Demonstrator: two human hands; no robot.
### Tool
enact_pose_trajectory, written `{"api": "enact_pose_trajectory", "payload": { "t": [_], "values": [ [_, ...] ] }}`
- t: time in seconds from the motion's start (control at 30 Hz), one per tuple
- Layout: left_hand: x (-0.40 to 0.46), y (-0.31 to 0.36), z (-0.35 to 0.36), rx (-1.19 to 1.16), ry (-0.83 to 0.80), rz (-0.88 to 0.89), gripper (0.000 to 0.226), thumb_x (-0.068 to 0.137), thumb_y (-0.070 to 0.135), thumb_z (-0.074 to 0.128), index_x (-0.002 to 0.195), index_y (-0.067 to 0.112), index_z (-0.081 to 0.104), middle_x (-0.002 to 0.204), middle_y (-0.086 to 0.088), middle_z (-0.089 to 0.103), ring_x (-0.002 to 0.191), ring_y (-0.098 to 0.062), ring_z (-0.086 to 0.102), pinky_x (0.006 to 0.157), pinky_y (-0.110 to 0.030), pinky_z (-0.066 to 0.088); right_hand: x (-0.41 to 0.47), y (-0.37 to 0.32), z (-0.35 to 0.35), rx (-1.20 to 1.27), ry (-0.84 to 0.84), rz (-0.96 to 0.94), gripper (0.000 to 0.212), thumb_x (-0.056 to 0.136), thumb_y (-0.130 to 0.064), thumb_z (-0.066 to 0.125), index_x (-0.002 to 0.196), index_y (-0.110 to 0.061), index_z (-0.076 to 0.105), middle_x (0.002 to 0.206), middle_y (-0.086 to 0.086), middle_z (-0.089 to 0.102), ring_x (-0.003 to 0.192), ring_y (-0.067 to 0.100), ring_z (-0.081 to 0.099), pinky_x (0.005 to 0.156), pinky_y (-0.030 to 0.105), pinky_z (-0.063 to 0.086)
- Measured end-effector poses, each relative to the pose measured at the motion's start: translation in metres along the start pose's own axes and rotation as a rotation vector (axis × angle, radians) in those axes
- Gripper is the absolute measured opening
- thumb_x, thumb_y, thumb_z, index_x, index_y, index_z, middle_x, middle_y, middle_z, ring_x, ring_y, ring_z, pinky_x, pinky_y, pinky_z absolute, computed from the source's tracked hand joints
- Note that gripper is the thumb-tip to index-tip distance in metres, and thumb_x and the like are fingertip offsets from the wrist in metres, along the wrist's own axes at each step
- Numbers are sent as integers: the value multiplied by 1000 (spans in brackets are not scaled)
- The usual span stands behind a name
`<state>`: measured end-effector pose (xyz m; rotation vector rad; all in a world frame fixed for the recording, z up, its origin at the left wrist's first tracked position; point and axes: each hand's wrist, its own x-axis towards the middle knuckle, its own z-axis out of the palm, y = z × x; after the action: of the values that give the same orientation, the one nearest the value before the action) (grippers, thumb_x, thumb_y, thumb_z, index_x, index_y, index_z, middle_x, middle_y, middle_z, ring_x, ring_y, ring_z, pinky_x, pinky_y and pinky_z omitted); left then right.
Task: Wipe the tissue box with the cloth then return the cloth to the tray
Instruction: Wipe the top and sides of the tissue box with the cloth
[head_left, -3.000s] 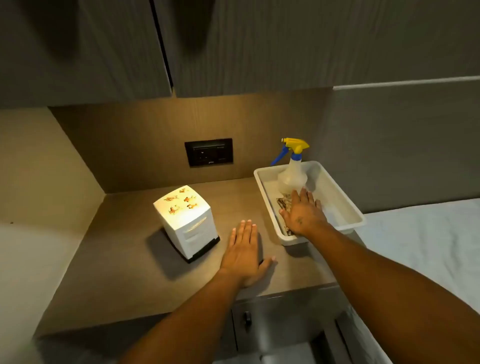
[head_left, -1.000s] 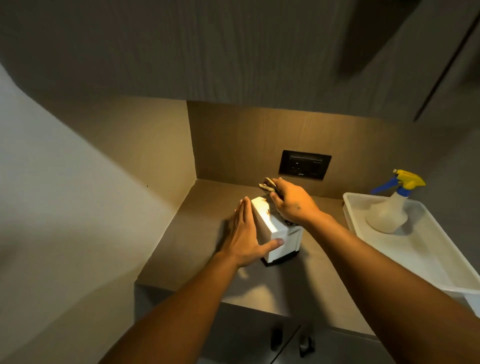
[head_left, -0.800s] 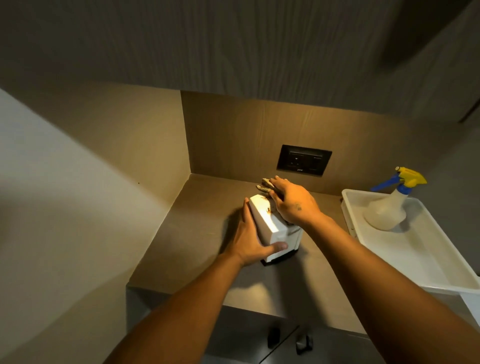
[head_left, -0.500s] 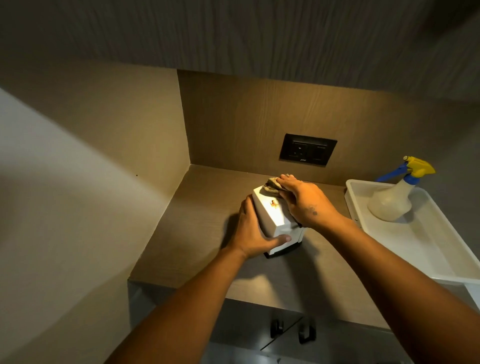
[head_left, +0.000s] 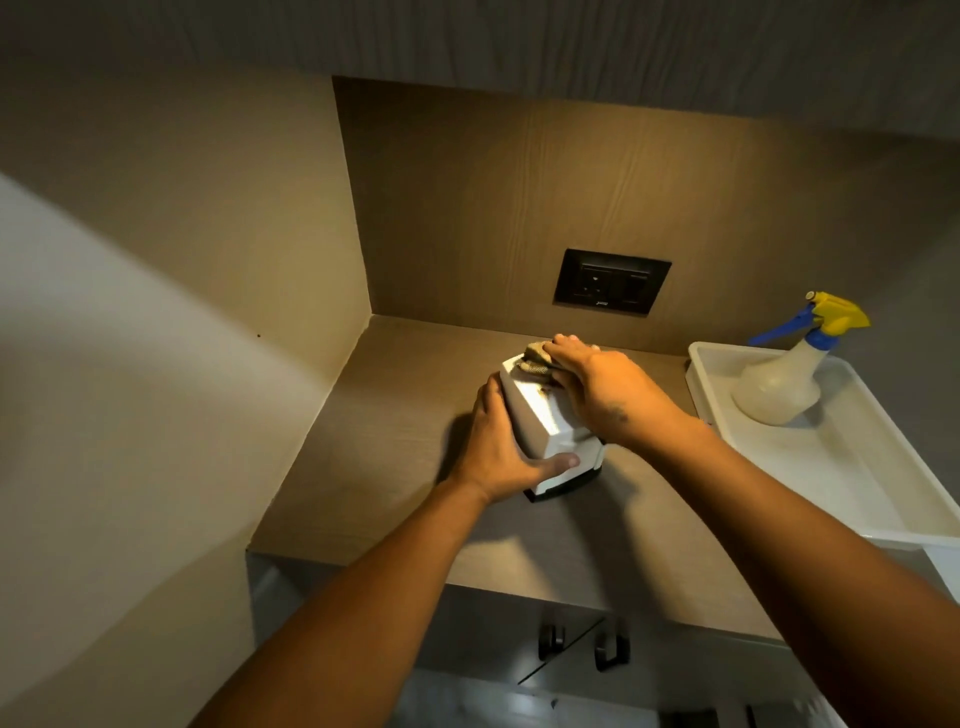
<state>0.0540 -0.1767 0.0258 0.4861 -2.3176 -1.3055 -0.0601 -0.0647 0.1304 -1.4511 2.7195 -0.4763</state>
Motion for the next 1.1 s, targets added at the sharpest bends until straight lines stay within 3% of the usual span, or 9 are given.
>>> {"api": "enact_pose_trajectory", "payload": {
  "t": [0.1, 0.27, 0.37, 0.5, 0.57, 0.67, 0.8, 0.93, 1.1],
  "values": [
    [0, 1, 0, 2, -9, -2, 133, 50, 60, 95, 153, 17, 23, 145, -2, 42, 131, -15, 43, 104, -29, 40, 14, -9, -6, 24, -6, 19, 43, 100, -18, 43, 142, -20, 40, 153, 7, 36, 137, 31, 34, 110, 43, 31],
    [1, 3, -2, 31, -27, -26, 131, 49, 60, 96, 150, 20, 24, 143, 0, 40, 128, -10, 41, 107, -30, 43, 10, -14, 4, -37, -99, -61, 58, 95, -12, 52, 147, -24, 31, 157, 2, 25, 143, 24, 22, 113, 46, 26],
    [2, 2, -2, 25, -20, 5, 129, 49, 60, 95, 150, 17, 27, 141, -2, 42, 130, -18, 46, 107, -30, 44, -5, 0, 3, -32, -71, -111, 59, 94, -14, 55, 147, -27, 32, 157, 0, 26, 144, 20, 21, 115, 39, 23],
    [4, 2, -2, 108, -13, 22, 130, 49, 68, 90, 151, 19, 25, 142, -1, 40, 130, -16, 42, 108, -33, 42, 5, -4, -1, 48, -82, -87, 53, 97, -52, 35, 146, -32, 33, 157, -2, 25, 144, 20, 16, 113, 40, 16],
    [5, 2, -2, 160, -12, 10, 127, 49, 74, 86, 148, 22, 26, 139, 1, 40, 124, -13, 41, 103, -31, 41, 17, -16, 1, 16, -129, -77, 57, 96, -58, 29, 146, -31, 33, 157, -1, 24, 145, 22, 14, 113, 45, 16],
    [5, 3, -2, 153, -21, -2, 121, 48, 75, 85, 143, 22, 31, 135, 3, 41, 118, -8, 41, 97, -28, 42, 17, -23, 2, -14, -105, -98, 59, 97, -55, 30, 147, -24, 32, 157, 0, 26, 145, 23, 14, 113, 46, 20],
    [6, 4, -2, 147, -34, 54, 122, 53, 69, 87, 150, 25, 28, 143, 2, 39, 129, -13, 41, 108, -31, 42, -9, -15, 5, -14, -97, -158, 63, 94, -59, 31, 148, -26, 29, 157, -2, 26, 145, 18, 13, 110, 42, 26],
    [4, 3, -4, 96, -14, 32, 130, 51, 62, 94, 152, 18, 26, 142, -1, 44, 129, -17, 46, 103, -30, 43, 12, -9, 1, 7, -71, -42, 55, 98, -49, 36, 144, -20, 36, 154, 4, 32, 143, 24, 20, 112, 42, 22],
    [5, 4, -2, 164, -22, -44, 136, 44, 77, 86, 151, 23, 22, 143, 2, 41, 127, -13, 42, 101, -31, 42, 39, -26, 2, -2, -115, 64, 46, 100, -42, 38, 135, -13, 47, 146, 12, 44, 138, 34, 30, 107, 46, 28]
  ]
}}
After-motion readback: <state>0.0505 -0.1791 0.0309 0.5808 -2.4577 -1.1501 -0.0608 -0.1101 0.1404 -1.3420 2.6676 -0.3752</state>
